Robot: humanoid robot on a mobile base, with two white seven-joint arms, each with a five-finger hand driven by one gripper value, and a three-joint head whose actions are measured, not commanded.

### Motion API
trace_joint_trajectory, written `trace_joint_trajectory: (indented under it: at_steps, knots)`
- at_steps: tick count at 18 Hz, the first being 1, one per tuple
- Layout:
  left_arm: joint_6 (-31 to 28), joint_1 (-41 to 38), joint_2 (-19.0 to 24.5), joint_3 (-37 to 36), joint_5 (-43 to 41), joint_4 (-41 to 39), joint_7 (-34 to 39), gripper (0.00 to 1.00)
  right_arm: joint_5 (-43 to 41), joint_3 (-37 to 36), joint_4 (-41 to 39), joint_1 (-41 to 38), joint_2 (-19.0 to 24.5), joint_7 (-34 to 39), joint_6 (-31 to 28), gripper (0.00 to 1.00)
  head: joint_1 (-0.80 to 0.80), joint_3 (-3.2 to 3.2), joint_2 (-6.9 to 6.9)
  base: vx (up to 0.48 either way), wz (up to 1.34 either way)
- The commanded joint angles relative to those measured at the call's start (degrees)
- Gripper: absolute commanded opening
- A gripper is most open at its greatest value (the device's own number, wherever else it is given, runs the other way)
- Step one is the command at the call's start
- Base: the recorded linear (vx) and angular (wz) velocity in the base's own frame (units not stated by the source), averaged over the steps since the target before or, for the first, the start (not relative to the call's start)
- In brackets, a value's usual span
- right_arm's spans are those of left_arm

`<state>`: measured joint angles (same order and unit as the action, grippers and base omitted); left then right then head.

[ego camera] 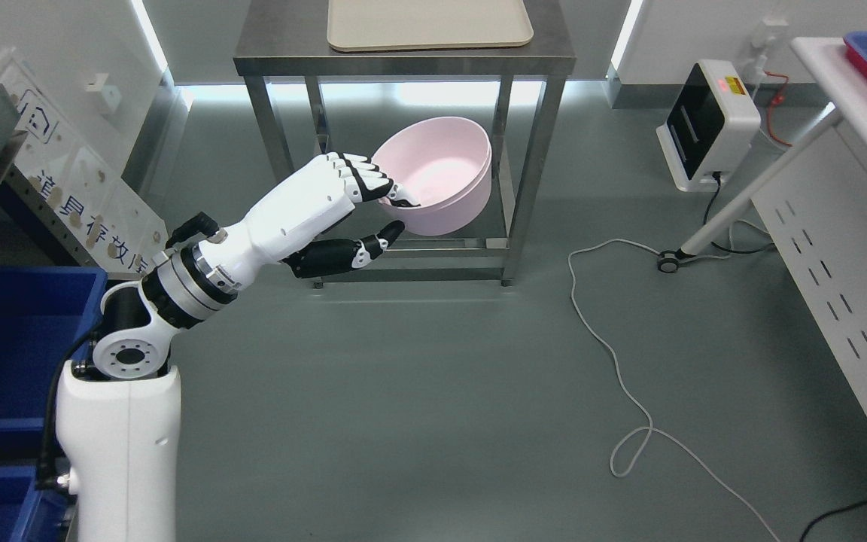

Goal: Stack pink IKEA bowls on left shelf middle
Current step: 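Turn toward the blue bin shelf holding the bowls in the left hand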

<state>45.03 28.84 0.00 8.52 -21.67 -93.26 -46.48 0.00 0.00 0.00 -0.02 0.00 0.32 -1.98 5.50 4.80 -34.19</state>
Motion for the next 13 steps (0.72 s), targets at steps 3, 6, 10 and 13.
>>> trace_joint_trajectory:
  at_steps: [3,6,10,13]
  knots:
    - [-0.03,-0.54,1.0,3.78,0.23,0.19,0.07,0.06,0.0,-0.62,-1.94,-1.65,-1.0,0.03,-0.04,1.0,0.0,0.0,0.0,-0.22,-0.28]
    - [-0.03,-0.54,1.0,4.31,0.23,0.19,0.07,0.06,0.0,-0.7,-1.94,-1.65,-1.0,0.03,0.04,1.0,0.0,0.0,0.0,-0.224,-0.02]
    - [-0.03,-0.54,1.0,5.54,0.14,0.1,-0.01,0.06,0.0,-0.62,-1.94,-1.65,-1.0,0.03,0.04,1.0,0.0,0.0,0.0,-0.151,0.5]
    - [-0.03,0.25,1.0,5.63,0.14,0.1,-0.01,0.06,0.0,-0.7,-1.94,-1.65,-1.0,0.03,0.04,1.0,0.0,0.0,0.0,-0.117,0.6]
